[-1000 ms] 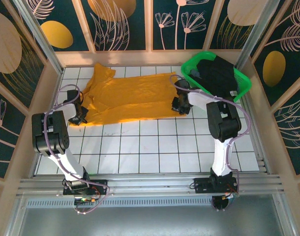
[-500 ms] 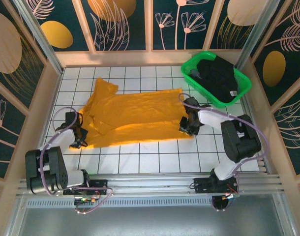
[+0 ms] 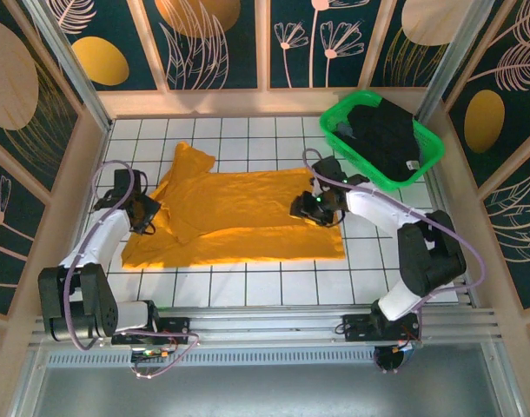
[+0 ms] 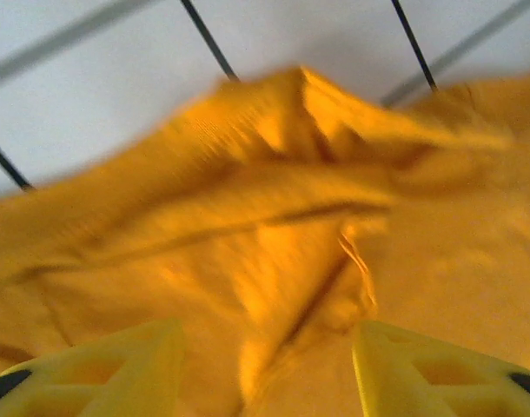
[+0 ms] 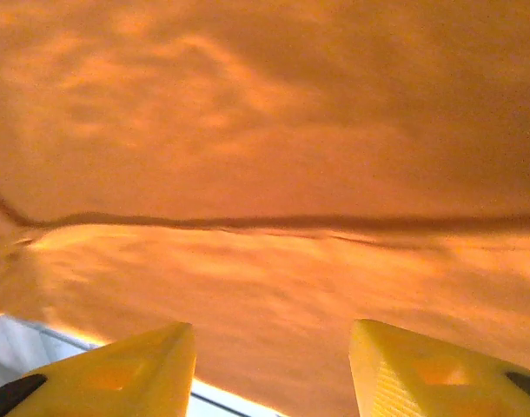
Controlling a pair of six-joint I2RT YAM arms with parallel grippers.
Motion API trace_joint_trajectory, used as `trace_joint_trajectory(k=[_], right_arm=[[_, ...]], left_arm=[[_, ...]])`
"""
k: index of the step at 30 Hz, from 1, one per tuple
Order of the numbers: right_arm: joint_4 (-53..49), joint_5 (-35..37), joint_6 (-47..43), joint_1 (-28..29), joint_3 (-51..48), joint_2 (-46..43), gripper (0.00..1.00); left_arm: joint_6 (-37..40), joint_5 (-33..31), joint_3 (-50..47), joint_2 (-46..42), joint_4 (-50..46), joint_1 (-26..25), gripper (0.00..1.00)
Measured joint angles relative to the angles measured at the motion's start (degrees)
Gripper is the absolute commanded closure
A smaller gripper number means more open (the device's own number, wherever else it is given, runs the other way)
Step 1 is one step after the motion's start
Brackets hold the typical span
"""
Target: Fold and stack the t-shirts
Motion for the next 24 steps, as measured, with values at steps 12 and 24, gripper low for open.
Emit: trace_joint_trajectory(k=[12, 24], right_arm=[[7.04, -11.8, 0.39, 2.82, 4.94, 8.26, 0.42], [7.61, -12.79, 1.09, 3.32, 5.68, 9.22, 0.44]], left_arm=[[-5.29, 8.24, -8.31, 1.75, 2.62, -5.62, 0.45], [-8.61, 10.93, -10.8, 3.89, 7.28, -7.74, 0.65]])
